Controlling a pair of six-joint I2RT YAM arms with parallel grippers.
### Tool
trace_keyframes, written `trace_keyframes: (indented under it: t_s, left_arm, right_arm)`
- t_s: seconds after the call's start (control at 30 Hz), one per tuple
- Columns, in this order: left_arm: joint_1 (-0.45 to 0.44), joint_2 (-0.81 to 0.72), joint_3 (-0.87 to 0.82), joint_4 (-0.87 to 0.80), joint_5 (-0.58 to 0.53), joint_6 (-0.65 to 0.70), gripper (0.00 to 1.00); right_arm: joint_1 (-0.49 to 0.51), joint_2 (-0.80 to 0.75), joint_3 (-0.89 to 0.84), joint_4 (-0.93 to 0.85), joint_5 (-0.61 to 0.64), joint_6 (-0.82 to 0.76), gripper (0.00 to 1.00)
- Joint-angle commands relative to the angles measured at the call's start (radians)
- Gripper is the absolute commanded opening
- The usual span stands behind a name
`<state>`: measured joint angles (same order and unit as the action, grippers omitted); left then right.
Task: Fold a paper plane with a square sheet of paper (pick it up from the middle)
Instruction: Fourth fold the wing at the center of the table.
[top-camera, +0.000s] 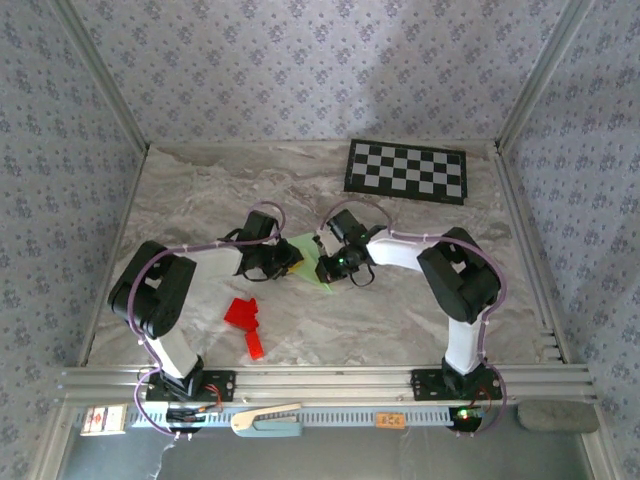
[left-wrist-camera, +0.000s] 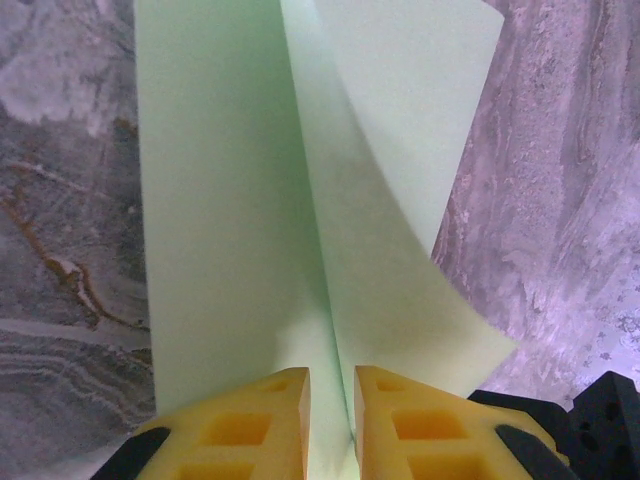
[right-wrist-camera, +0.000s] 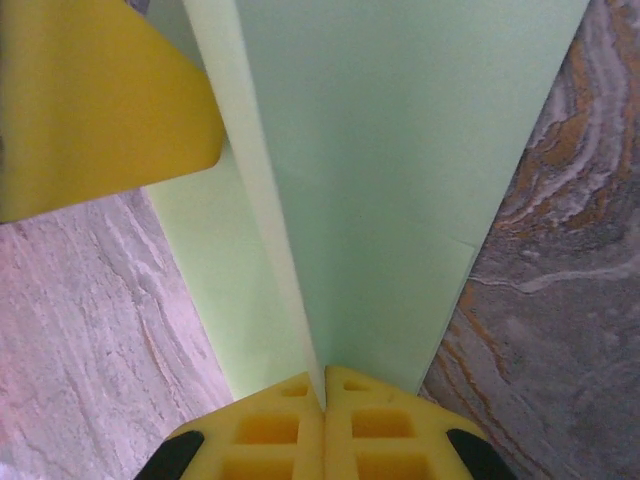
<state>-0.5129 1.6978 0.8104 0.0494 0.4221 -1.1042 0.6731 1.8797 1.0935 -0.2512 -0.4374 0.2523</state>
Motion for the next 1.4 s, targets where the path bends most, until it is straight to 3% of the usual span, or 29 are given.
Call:
trace_keyframes:
  t_s: [0.0, 0.3, 0.83, 1.37]
  left_arm:
    - [-0.011, 0.02, 0.004, 0.032, 0.017, 0.0, 0.19]
    - [-0.02, 0.057, 0.024, -0.017, 0.018, 0.011, 0.18]
    - [-0.02, 0.054, 0.022, -0.021, 0.009, 0.01, 0.16]
    - [-0.031, 0.037, 0.042, 0.103, 0.078, 0.057, 0.29]
  right_arm:
    - [-0.011, 0.021, 0.007, -0.006, -0.05, 0.032, 0.07]
    - [-0.016, 0.019, -0.007, 0.003, -0.041, 0.016, 0.16]
    - [-0.063, 0.042, -0.073, 0.102, -0.138, 0.082, 0.1]
    - [-0.098, 0.06, -0.086, 0.144, -0.207, 0.12, 0.09]
